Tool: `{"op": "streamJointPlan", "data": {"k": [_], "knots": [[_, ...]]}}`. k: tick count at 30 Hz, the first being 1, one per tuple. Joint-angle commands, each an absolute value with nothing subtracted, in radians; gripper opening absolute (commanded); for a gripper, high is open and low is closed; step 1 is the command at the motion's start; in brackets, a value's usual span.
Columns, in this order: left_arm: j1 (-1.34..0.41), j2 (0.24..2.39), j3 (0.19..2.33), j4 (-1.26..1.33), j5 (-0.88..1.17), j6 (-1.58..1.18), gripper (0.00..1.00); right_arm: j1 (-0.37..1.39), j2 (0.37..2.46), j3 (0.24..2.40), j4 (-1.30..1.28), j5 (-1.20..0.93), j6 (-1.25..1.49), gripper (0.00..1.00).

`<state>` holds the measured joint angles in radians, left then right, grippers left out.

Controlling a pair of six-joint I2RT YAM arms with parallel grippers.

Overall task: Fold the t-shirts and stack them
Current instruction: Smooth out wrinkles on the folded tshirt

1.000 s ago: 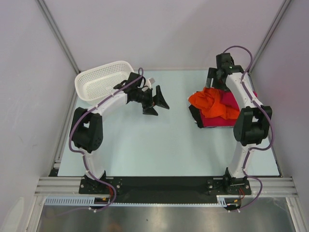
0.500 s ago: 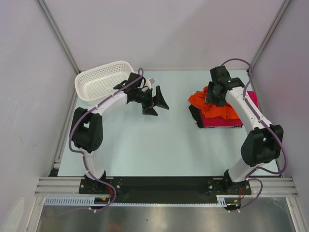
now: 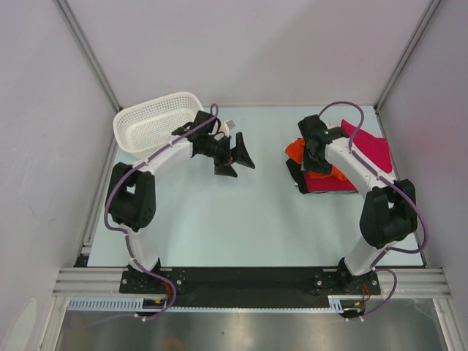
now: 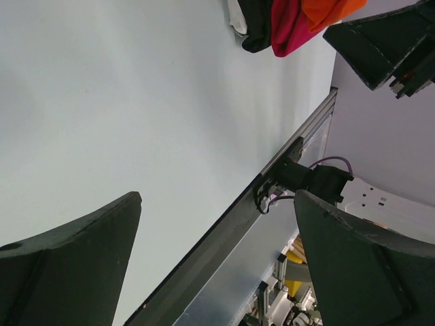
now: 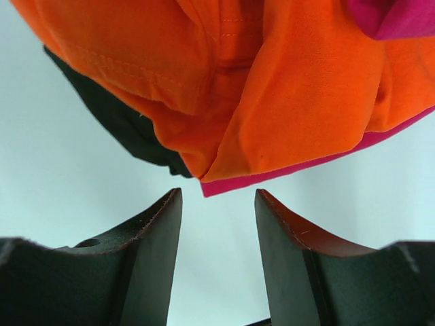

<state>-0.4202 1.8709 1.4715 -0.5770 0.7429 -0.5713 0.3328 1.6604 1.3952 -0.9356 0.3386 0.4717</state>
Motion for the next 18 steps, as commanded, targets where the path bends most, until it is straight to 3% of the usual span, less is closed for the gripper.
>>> {"op": "streamJointPlan", "data": {"k": [1,8,9,10,16,18], "knots": [[-0.417,1.799,1.468,-0.597,0.750,-0.523,1.00,0.345,1.683,1.407,-0.913,0.455,0.492,0.51],[-0.408,1.801,1.477,-0.607,0.749,-0.519,1.00,0.347,1.753,1.408,-0.879,0.554,0.473,0.50],[-0.408,1.802,1.480,-0.609,0.747,-0.517,1.00,0.347,1.756,1.405,-0.871,0.552,0.469,0.42],[-0.407,1.802,1.482,-0.612,0.750,-0.515,1.00,0.348,1.761,1.407,-0.870,0.555,0.466,0.25],[-0.405,1.806,1.483,-0.621,0.750,-0.511,0.99,0.377,1.775,1.394,-0.882,0.531,0.462,0.00],[-0.403,1.807,1.485,-0.621,0.749,-0.509,1.00,0.394,1.752,1.388,-0.890,0.522,0.465,0.00]]}}
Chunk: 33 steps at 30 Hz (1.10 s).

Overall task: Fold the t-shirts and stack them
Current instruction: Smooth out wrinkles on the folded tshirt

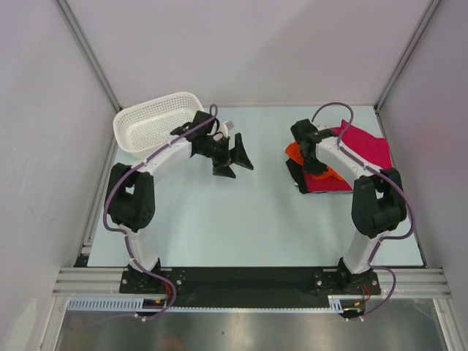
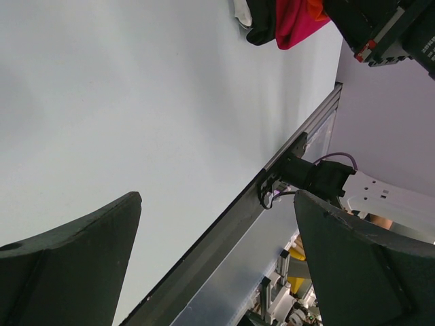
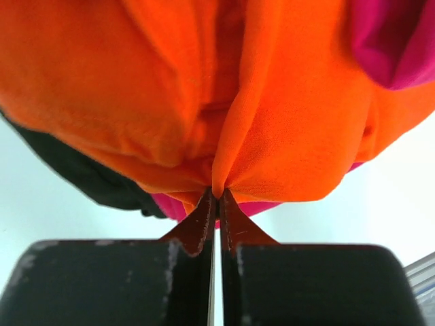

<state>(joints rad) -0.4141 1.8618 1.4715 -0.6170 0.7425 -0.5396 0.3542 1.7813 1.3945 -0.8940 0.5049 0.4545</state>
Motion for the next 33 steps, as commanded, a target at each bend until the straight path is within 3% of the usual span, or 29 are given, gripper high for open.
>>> {"op": "streamJointPlan", "data": {"k": [1,18,20,21,26,33], "knots": [[-0.405,1.809,1.485,-0.620,0.749,-0.509,0.99,0.415,1.746,1.384,-0.903,0.514,0.472,0.00],[-0.403,1.830,1.486,-0.620,0.755,-0.505,1.00,0.508,1.781,1.241,-0.989,0.454,0.537,0.00],[-0.403,1.832,1.486,-0.620,0.756,-0.505,1.00,0.509,1.793,1.256,-1.008,0.443,0.535,0.04],[-0.403,1.832,1.486,-0.620,0.755,-0.505,1.00,0.517,1.793,1.268,-1.020,0.436,0.532,0.16],[-0.403,1.836,1.483,-0.621,0.750,-0.502,1.00,0.578,1.671,1.339,-1.035,0.427,0.512,0.40],[-0.403,1.839,1.465,-0.621,0.746,-0.495,1.00,0.571,1.450,1.425,-0.925,0.390,0.476,0.44]]}}
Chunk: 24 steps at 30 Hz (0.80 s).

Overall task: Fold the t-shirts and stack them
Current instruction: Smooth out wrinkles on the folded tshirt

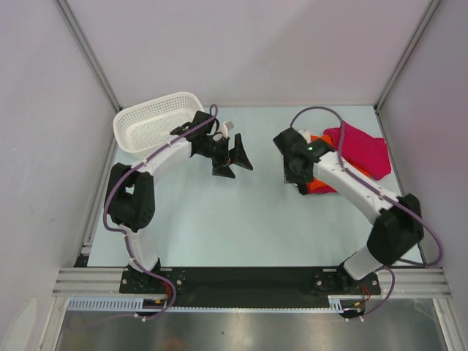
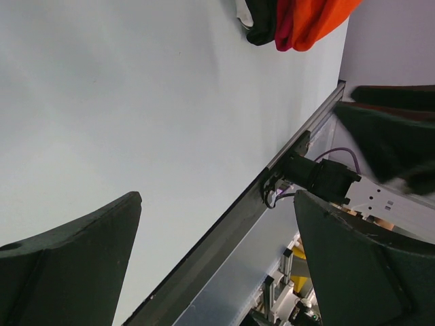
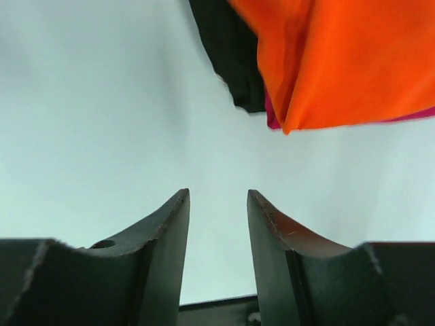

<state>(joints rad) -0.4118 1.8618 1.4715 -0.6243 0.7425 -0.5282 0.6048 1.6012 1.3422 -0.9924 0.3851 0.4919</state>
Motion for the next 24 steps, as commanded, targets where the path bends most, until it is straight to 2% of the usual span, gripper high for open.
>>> {"op": "streamJointPlan", "data": {"k": [1,2,3,8,11,24], "knots": [[-0.402,1.839,1.459,-0.620,0.744,-0.495,1.00,0.521,1.441,1.422,-0.904,0.384,0.460,0.40],[-0.403,1.839,1.457,-0.621,0.742,-0.494,0.99,0.494,1.436,1.420,-0.867,0.376,0.450,0.11],[-0.403,1.841,1.454,-0.620,0.741,-0.494,1.00,0.464,1.437,1.416,-0.845,0.359,0.437,0.00],[-0.403,1.835,1.443,-0.624,0.742,-0.488,1.00,0.312,1.561,1.449,-0.741,0.330,0.358,0.00],[-0.403,1.827,1.440,-0.629,0.741,-0.486,1.00,0.282,1.656,1.480,-0.715,0.325,0.333,0.00],[-0.402,1.819,1.442,-0.644,0.729,-0.474,1.00,0.279,1.936,1.655,-0.784,0.308,0.331,0.00]]}}
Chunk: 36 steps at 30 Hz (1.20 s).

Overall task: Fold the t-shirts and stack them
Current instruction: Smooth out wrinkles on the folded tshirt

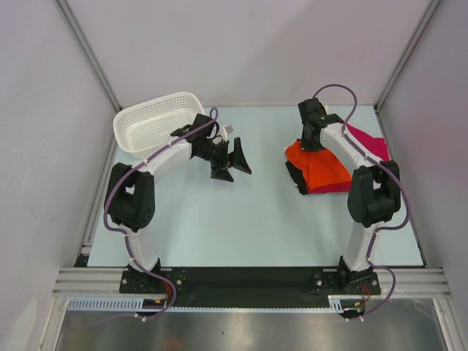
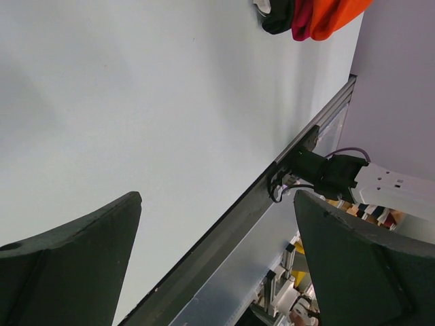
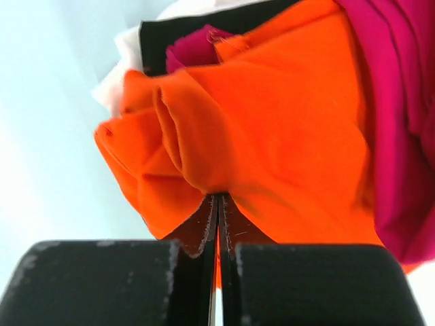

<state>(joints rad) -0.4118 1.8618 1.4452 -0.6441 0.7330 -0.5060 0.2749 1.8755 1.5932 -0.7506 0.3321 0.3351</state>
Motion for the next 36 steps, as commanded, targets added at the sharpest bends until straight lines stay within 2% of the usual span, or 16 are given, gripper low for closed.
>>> {"op": "streamJointPlan", "data": {"k": [1,15,24,29,30,32,33,35,36], "knots": [[-0.402,1.821,1.442,-0.644,0.727,-0.474,1.00,0.287,1.943,1.641,-0.798,0.304,0.333,0.00],[-0.400,1.824,1.439,-0.647,0.726,-0.471,1.00,0.340,1.993,1.476,-0.818,0.179,0.364,0.00],[-0.400,1.824,1.433,-0.650,0.723,-0.468,1.00,0.439,1.800,1.566,-0.827,0.256,0.341,0.00],[-0.400,1.824,1.428,-0.650,0.719,-0.463,1.00,0.416,1.689,1.640,-0.827,0.368,0.328,0.00],[-0.400,1.824,1.427,-0.650,0.719,-0.463,0.99,0.404,1.672,1.652,-0.833,0.380,0.321,0.15],[-0.400,1.822,1.424,-0.649,0.721,-0.460,1.00,0.368,1.671,1.684,-0.842,0.425,0.295,0.34],[-0.400,1.822,1.422,-0.647,0.722,-0.457,1.00,0.358,1.675,1.690,-0.847,0.461,0.282,0.37],[-0.400,1.822,1.417,-0.649,0.726,-0.456,0.99,0.333,1.690,1.709,-0.862,0.498,0.241,0.51],[-0.400,1.822,1.414,-0.649,0.727,-0.456,1.00,0.330,1.698,1.713,-0.871,0.562,0.233,0.76]]}}
